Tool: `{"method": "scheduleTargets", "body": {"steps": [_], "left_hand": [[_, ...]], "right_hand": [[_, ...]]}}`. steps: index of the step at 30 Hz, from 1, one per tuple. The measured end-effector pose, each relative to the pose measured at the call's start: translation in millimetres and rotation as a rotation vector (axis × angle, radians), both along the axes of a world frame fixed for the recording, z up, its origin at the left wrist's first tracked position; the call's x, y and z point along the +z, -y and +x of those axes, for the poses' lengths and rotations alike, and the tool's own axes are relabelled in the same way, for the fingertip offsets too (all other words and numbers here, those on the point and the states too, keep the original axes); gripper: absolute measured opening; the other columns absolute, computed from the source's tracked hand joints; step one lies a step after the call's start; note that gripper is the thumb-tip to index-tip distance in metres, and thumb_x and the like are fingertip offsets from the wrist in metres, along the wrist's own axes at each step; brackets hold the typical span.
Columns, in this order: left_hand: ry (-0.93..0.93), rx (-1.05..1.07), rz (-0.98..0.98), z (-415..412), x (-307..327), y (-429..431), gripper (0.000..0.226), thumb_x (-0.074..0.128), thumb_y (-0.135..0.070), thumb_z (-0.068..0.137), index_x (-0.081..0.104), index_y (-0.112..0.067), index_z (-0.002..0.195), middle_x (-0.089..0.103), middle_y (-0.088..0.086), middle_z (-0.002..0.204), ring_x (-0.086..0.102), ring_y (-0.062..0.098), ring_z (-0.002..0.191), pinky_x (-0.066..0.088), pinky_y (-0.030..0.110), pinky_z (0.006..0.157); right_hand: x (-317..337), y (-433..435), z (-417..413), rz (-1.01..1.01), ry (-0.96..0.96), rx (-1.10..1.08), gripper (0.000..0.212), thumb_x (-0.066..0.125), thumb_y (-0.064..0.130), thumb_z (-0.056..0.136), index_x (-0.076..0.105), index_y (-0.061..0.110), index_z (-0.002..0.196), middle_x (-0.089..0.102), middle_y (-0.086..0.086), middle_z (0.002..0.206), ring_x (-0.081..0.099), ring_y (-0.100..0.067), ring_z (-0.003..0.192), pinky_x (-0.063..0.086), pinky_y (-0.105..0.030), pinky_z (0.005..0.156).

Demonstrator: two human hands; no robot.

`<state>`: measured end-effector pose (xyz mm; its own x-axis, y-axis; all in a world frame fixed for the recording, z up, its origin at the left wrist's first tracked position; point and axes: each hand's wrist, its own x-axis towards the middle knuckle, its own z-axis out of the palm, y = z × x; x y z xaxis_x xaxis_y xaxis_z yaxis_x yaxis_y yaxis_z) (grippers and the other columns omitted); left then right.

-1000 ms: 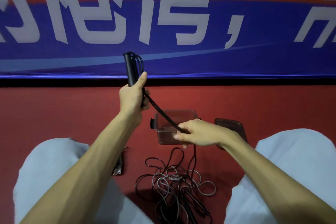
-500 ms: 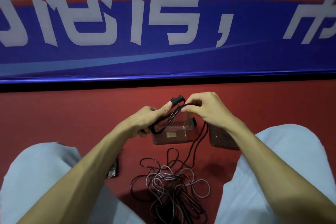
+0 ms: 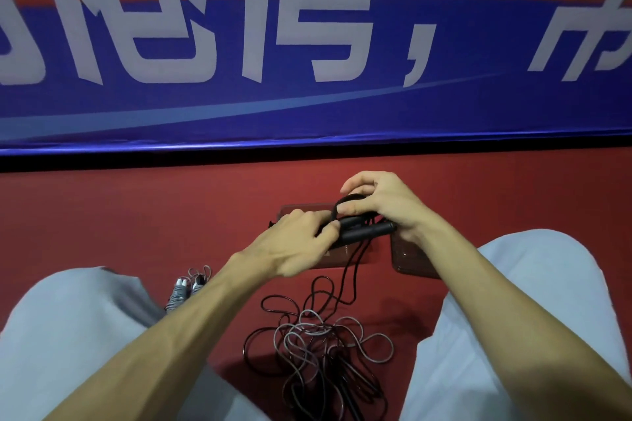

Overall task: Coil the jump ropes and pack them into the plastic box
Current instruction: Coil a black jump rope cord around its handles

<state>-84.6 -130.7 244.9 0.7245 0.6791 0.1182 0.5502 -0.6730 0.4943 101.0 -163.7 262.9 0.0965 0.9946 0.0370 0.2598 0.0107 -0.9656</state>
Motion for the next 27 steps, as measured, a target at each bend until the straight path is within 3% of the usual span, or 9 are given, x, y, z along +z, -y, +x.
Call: {"method": "scheduleTargets", "body": {"steps": [3, 6, 10, 12, 14, 17, 19, 23, 27], "left_hand": [[0.112, 0.017, -0.026, 0.0, 4.6, -0.6, 0.038, 0.028, -0.041, 0.090, 0.055, -0.016, 0.085, 0.056, -0.003, 0.064, 0.051, 0.019, 0.061, 0.038, 0.033, 0.058], [0.223, 0.067, -0.081, 0.2, 10.7, -0.5, 0.035, 0.027, -0.037, 0.080, 0.056, -0.018, 0.087, 0.059, 0.000, 0.069, 0.054, 0.022, 0.063, 0.042, 0.033, 0.057], [0.400, 0.149, -0.155, -4.1, 19.4, -10.0, 0.035, 0.031, -0.028, 0.089, 0.061, -0.023, 0.106, 0.062, -0.001, 0.075, 0.054, 0.006, 0.050, 0.041, 0.021, 0.046], [0.485, 0.197, -0.198, -5.0, 21.6, -15.1, 0.031, 0.032, -0.013, 0.096, 0.062, -0.018, 0.102, 0.056, -0.001, 0.063, 0.047, 0.002, 0.038, 0.033, 0.017, 0.038], [0.578, 0.240, -0.266, -7.6, 24.4, -19.7, 0.033, 0.030, -0.006, 0.096, 0.062, -0.015, 0.092, 0.054, 0.006, 0.060, 0.041, 0.003, 0.033, 0.027, 0.016, 0.034], [0.694, 0.330, -0.361, -15.0, 25.1, -31.8, 0.033, 0.034, -0.016, 0.090, 0.062, -0.002, 0.080, 0.051, 0.020, 0.064, 0.036, 0.011, 0.033, 0.025, 0.016, 0.037], [0.729, 0.417, -0.398, -21.0, 23.5, -40.9, 0.042, 0.033, -0.021, 0.085, 0.064, 0.009, 0.088, 0.050, 0.020, 0.064, 0.034, 0.015, 0.034, 0.024, 0.018, 0.039], [0.703, 0.524, -0.430, -30.9, 20.0, -56.5, 0.044, 0.030, -0.022, 0.094, 0.063, 0.005, 0.083, 0.051, 0.019, 0.065, 0.033, 0.016, 0.036, 0.024, 0.018, 0.040], [0.369, 0.607, -0.231, -33.3, 9.5, -67.0, 0.045, 0.032, -0.035, 0.093, 0.059, -0.003, 0.076, 0.064, 0.017, 0.071, 0.052, 0.025, 0.048, 0.038, 0.025, 0.045]], "right_hand": [[1.7, 0.1, 4.9, -0.087, -0.203, 0.034, 0.013, 0.074, 0.025, 0.079, 0.068, 0.016, 0.086, 0.066, 0.001, 0.075, 0.062, -0.012, 0.070, 0.048, -0.022, 0.060], [4.9, 0.7, 3.0, -0.161, -0.437, 0.024, 0.041, 0.053, 0.050, 0.091, 0.067, 0.012, 0.086, 0.062, -0.005, 0.074, 0.061, -0.013, 0.064, 0.050, -0.024, 0.060], [-1.3, -0.7, -6.9, -0.136, -0.609, -0.011, 0.042, 0.043, 0.025, 0.103, 0.067, 0.007, 0.074, 0.062, -0.013, 0.078, 0.059, -0.021, 0.062, 0.050, -0.026, 0.056], [-6.9, -2.1, -14.3, -0.137, -0.499, 0.060, 0.038, 0.039, 0.005, 0.100, 0.070, 0.009, 0.078, 0.062, -0.014, 0.082, 0.053, -0.023, 0.063, 0.045, -0.027, 0.054], [-11.0, -0.6, -20.2, -0.237, -0.285, 0.180, 0.029, 0.041, 0.012, 0.102, 0.067, 0.008, 0.089, 0.068, -0.010, 0.078, 0.055, -0.020, 0.062, 0.044, -0.026, 0.056], [-17.9, 2.9, -20.5, -0.401, 0.368, 0.413, 0.034, 0.052, 0.039, 0.098, 0.065, 0.011, 0.085, 0.069, -0.001, 0.075, 0.055, -0.013, 0.063, 0.045, -0.024, 0.061], [-23.2, 1.8, -17.0, -0.417, 0.707, 0.456, 0.027, 0.060, 0.040, 0.094, 0.057, 0.020, 0.076, 0.064, 0.004, 0.067, 0.052, -0.012, 0.063, 0.038, -0.030, 0.064], [-17.1, 7.7, -18.5, -0.267, 0.798, 0.408, 0.018, 0.052, 0.030, 0.098, 0.053, 0.016, 0.086, 0.063, 0.005, 0.058, 0.067, -0.008, 0.066, 0.048, -0.037, 0.071], [-0.1, 23.1, -29.6, -0.007, 0.869, 0.458, 0.013, 0.043, 0.027, 0.102, 0.049, 0.016, 0.097, 0.064, -0.006, 0.065, 0.063, -0.020, 0.064, 0.051, -0.044, 0.071]]}}
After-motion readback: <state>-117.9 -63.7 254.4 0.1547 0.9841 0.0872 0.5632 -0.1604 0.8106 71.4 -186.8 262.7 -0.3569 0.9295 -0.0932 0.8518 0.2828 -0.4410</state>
